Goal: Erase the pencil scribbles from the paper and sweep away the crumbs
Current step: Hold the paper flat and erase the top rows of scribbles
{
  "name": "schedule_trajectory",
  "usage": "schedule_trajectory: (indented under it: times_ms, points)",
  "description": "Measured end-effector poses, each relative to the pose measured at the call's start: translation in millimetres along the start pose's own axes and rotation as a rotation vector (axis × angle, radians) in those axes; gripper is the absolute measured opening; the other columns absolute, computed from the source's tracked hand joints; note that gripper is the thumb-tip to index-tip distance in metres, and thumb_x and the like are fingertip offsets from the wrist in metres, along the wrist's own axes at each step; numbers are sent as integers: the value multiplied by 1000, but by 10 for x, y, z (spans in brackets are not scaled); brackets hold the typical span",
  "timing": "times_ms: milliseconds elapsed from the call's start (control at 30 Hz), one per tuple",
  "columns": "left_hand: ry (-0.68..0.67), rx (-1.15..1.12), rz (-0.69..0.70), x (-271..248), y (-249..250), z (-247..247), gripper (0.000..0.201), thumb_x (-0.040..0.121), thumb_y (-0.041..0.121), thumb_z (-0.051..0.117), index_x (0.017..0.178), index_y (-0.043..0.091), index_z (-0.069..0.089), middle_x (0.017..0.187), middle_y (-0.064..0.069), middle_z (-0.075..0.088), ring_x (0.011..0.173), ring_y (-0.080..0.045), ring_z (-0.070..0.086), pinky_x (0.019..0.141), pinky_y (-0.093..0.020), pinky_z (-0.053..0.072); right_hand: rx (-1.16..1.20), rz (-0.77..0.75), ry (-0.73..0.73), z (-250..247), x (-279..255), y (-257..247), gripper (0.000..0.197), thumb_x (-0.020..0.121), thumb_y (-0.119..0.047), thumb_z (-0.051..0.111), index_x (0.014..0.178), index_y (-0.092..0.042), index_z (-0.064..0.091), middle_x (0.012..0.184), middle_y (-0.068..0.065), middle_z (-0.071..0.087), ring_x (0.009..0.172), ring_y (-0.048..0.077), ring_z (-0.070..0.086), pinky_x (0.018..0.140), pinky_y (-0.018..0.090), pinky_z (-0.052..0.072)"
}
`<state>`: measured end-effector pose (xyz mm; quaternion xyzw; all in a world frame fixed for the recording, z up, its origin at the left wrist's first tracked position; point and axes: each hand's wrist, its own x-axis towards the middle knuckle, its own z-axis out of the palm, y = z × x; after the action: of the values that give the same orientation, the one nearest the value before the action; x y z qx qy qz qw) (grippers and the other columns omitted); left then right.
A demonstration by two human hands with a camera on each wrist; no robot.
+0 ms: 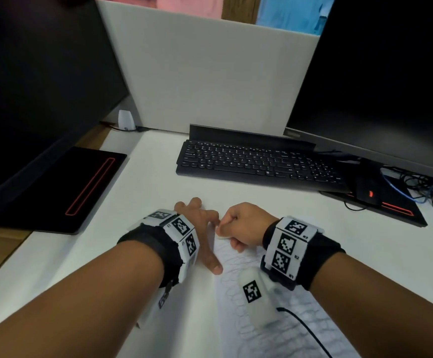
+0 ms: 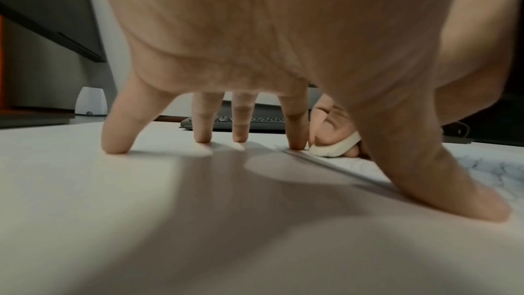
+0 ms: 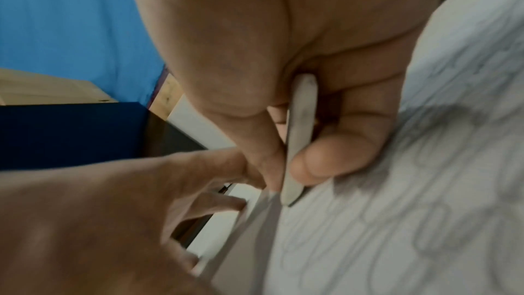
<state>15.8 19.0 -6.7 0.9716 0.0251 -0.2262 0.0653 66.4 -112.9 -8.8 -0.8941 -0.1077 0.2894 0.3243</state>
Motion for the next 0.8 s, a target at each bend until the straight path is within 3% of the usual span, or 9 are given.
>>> schedule_trajectory:
  times_ms: [67, 233, 367, 500, 600, 733, 800]
  points:
    - [-2, -14, 1, 4, -2, 5, 95, 57, 61, 84, 139, 43, 40, 142, 1, 30, 132, -27, 32, 104, -48, 40, 38, 37, 27, -32, 24, -12, 7, 93, -12, 63, 87, -9, 62, 72, 12, 62, 58, 19, 56, 66, 32, 55]
    - [-12, -8, -5, 17, -17, 9, 95, 57, 62, 84, 139, 44, 39, 143, 2, 29, 133, -27, 31, 104, -50, 40, 23, 30, 9, 25, -21, -14, 12, 95, -14, 61, 83, -9, 58, 69, 11, 60, 51, 17, 54, 52, 23, 47]
    - [-11, -11, -7, 11, -20, 12, 95, 58, 62, 83, 140, 45, 38, 144, 3, 28, 135, -27, 30, 105, -49, 39, 47, 20, 59, -7, 7, 1, 9, 93, -12, 63, 85, -9, 60, 67, 9, 61, 51, 17, 54, 56, 27, 50]
    - [-23, -1, -8, 16, -22, -6, 96, 58, 63, 83, 141, 46, 37, 145, 2, 27, 135, -28, 30, 105, -50, 40, 15, -21, -5, 11, -25, 20, 11, 92, -11, 63, 81, -11, 60, 63, 6, 60, 50, 16, 54, 55, 25, 50]
    - [-20, 5, -11, 17, -7, -14, 98, 57, 63, 83, 142, 47, 37, 141, 3, 30, 132, -27, 34, 104, -49, 41, 55, 17, 55, -51, 0, 11, 7, 92, -10, 63, 86, -8, 61, 68, 9, 61, 55, 18, 56, 64, 31, 56]
    - [-17, 30, -31, 17, 28, -34, 95, 57, 64, 83, 139, 45, 39, 131, 4, 34, 123, -27, 42, 99, -46, 46, 17, -17, -21, 2, -37, -1, 10, 92, -9, 63, 83, -11, 59, 65, 7, 61, 51, 15, 56, 53, 23, 51]
    - [-9, 18, -29, 26, 23, -15, 96, 55, 64, 84, 139, 46, 39, 129, 5, 35, 122, -25, 42, 99, -44, 45, 46, 1, 16, -31, -9, 18, 7, 92, -8, 64, 86, -10, 62, 67, 8, 62, 55, 16, 58, 61, 27, 57]
